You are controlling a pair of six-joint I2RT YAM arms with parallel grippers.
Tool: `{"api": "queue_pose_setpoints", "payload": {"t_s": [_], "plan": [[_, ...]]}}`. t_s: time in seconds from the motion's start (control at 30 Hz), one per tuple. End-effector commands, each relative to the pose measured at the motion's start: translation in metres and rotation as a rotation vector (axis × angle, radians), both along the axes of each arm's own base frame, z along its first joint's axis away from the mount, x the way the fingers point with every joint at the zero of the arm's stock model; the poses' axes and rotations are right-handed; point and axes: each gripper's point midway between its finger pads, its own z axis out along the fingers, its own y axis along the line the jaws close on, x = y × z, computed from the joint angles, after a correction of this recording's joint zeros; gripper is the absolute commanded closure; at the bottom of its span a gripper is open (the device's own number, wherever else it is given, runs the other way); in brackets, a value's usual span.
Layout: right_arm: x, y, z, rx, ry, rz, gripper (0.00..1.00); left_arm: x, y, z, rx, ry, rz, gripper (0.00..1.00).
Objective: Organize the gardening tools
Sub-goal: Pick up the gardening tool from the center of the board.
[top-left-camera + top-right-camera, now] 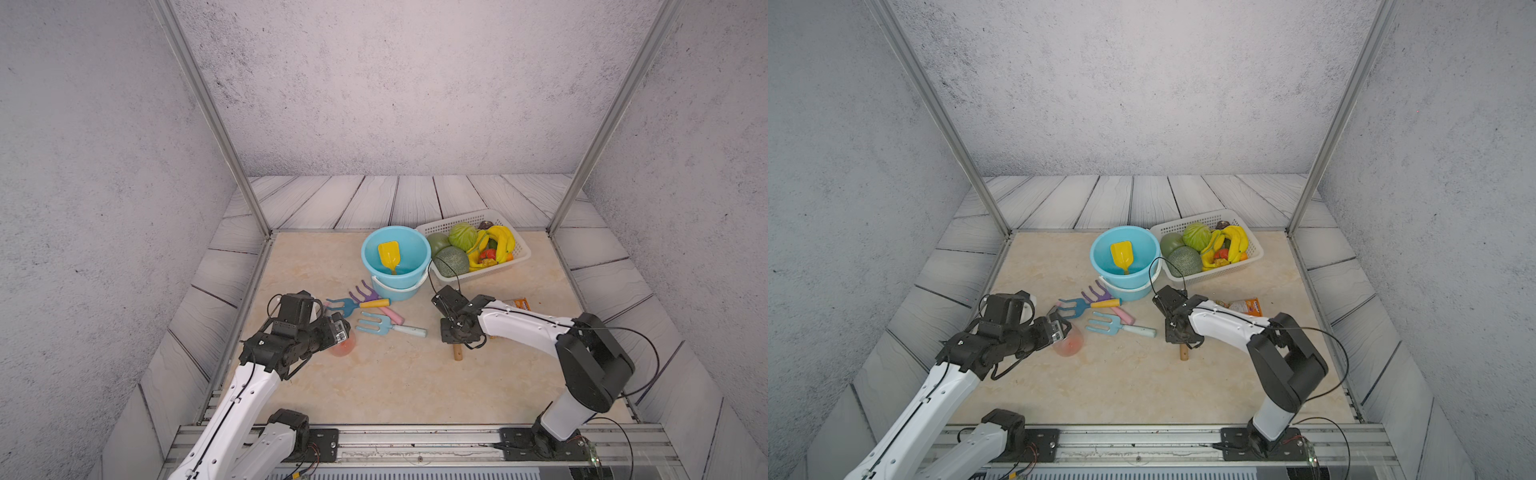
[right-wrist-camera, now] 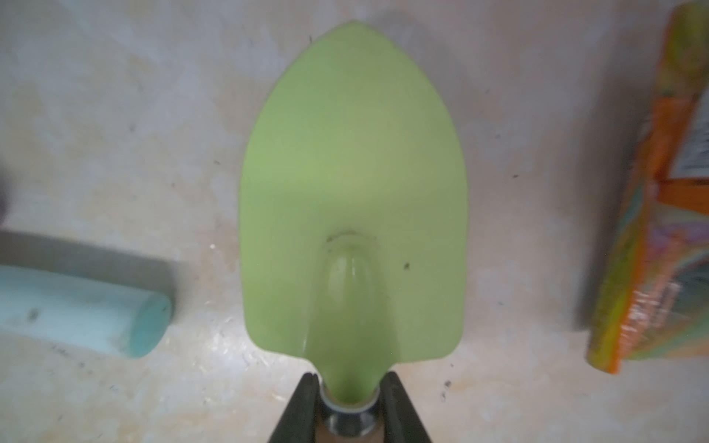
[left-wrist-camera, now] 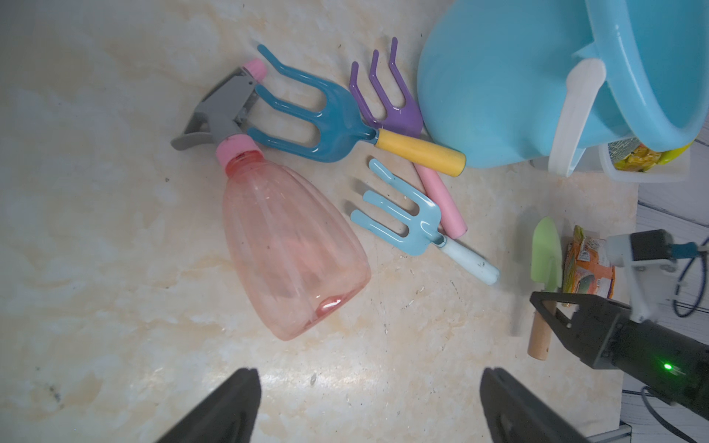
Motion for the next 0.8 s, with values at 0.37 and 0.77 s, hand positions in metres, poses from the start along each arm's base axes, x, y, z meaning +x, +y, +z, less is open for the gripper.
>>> {"api": "queue_pose_setpoints", "payload": {"t_s": [0.37, 0.77], "plan": [[0.075, 0.054, 0.226, 0.175, -0.531, 0.24, 0.87, 0.003, 0.002, 0.006, 0.019, -0.029, -0.005, 0.04], [0.186, 0.159, 0.223, 0.266, -0.573, 0.372, 0.87, -0.003, 0.009, 0.012, 0.047, -0.021, 0.011, 0.04]]}}
